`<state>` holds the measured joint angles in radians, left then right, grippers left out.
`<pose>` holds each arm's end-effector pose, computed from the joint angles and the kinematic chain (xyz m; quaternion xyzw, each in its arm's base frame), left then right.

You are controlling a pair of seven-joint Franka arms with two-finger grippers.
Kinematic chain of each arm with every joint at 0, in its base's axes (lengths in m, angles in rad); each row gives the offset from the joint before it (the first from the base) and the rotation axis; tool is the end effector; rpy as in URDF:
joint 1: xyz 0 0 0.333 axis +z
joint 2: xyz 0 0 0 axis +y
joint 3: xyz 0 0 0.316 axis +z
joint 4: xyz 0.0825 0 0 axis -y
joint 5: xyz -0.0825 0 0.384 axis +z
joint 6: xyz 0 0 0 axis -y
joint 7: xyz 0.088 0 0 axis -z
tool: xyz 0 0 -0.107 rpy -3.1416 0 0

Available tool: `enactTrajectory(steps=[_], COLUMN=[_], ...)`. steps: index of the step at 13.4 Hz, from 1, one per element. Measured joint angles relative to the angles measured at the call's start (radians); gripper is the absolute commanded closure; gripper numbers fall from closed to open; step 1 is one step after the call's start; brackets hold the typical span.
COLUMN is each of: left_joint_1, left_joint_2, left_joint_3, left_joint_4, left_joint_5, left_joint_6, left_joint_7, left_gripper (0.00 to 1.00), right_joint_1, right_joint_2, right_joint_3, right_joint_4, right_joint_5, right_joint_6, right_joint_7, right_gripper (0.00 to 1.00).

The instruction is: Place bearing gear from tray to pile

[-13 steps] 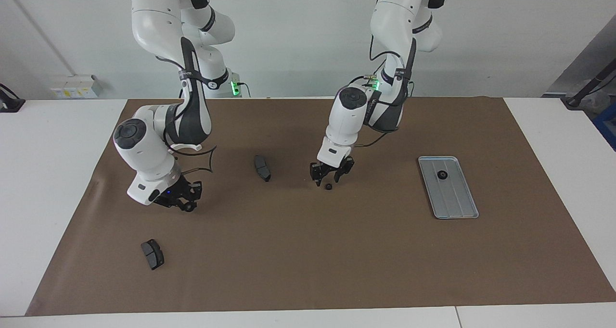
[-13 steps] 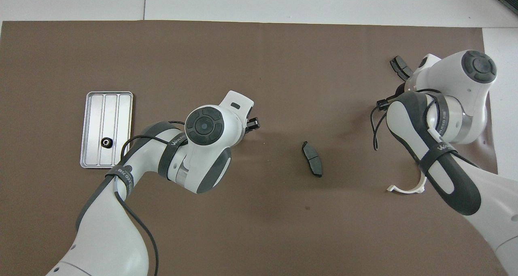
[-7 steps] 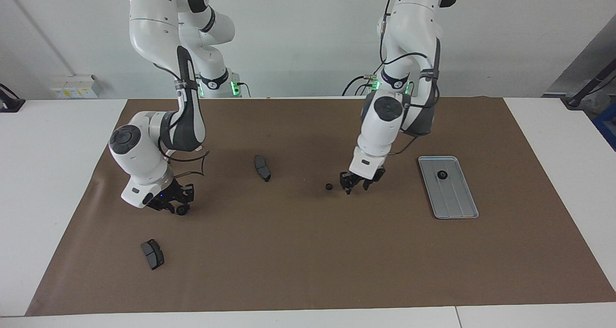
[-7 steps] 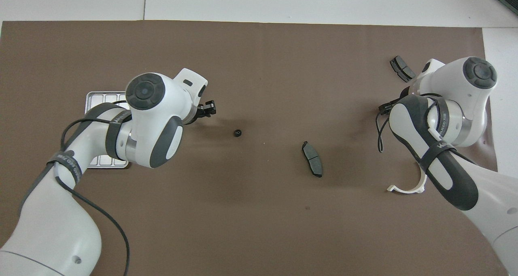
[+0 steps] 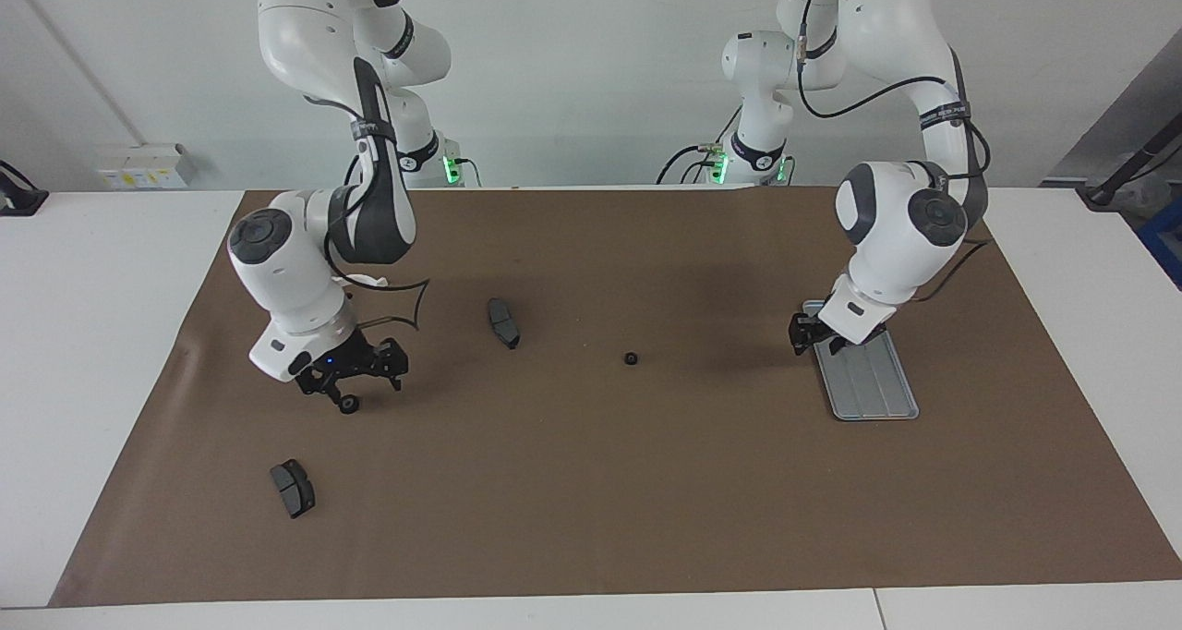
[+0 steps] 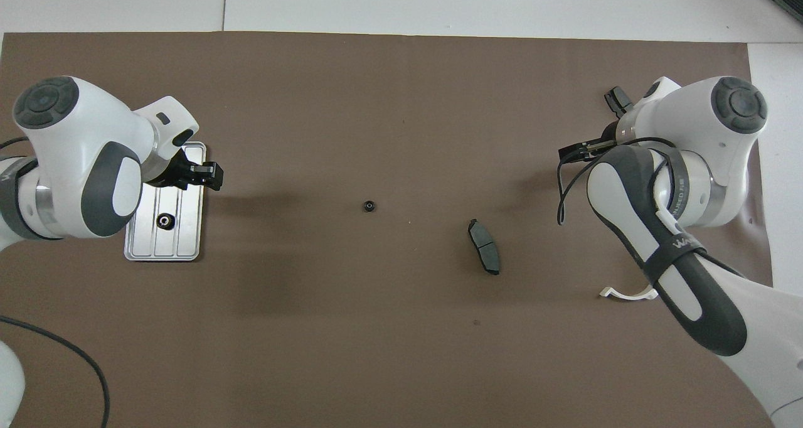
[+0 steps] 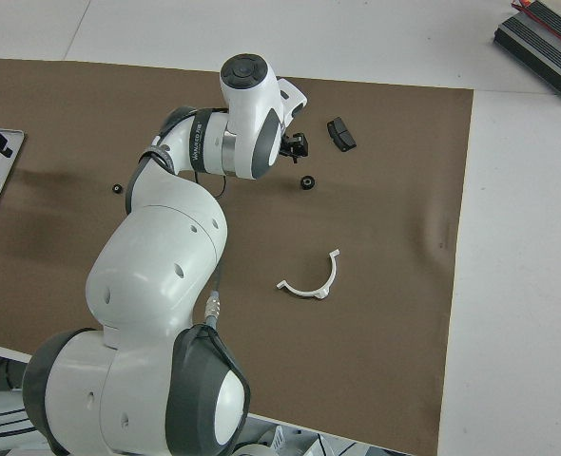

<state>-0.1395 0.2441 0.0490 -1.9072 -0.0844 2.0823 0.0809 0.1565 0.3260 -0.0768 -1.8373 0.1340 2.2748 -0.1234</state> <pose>0.6003 -0.0600 0.3655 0.9969 -0.0642 -0.0344 0.0300 0.6408 0.0578 0.3641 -0.9955 -0.0635 -0.0573 0.0400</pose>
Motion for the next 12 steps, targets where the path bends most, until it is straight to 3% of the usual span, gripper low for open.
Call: enactTrajectory(steps=[4,8,12], left_joint_1=[0.107,0.132,0.132], left_joint_2=[-0.037,-0.067,-0.092], left_joint_3=[0.001,0.0,-0.002], left_joint_4=[-0.083,-0.212,-0.298], left_joint_5=[0.0,0.0,0.0], left_joint_6=[0.005,0.138,0.23], left_joint_7=[0.199,0.23,0.23], left_gripper=[0.37,0.37,0.38], right_joint_1=[0.025,0.037,0.054], right_joint_2=[-0.016,-0.009,0.069], right_joint_3=[0.161,0.323,0.453], right_joint_4=[0.014,0.031,0.099], right_joint_5=[-0.065,-0.175,-0.364], right_joint_6=[-0.003,-0.002,-0.002], right_joint_7=[0.294,0.54,0.784], right_gripper=[0.0,0.0,0.0])
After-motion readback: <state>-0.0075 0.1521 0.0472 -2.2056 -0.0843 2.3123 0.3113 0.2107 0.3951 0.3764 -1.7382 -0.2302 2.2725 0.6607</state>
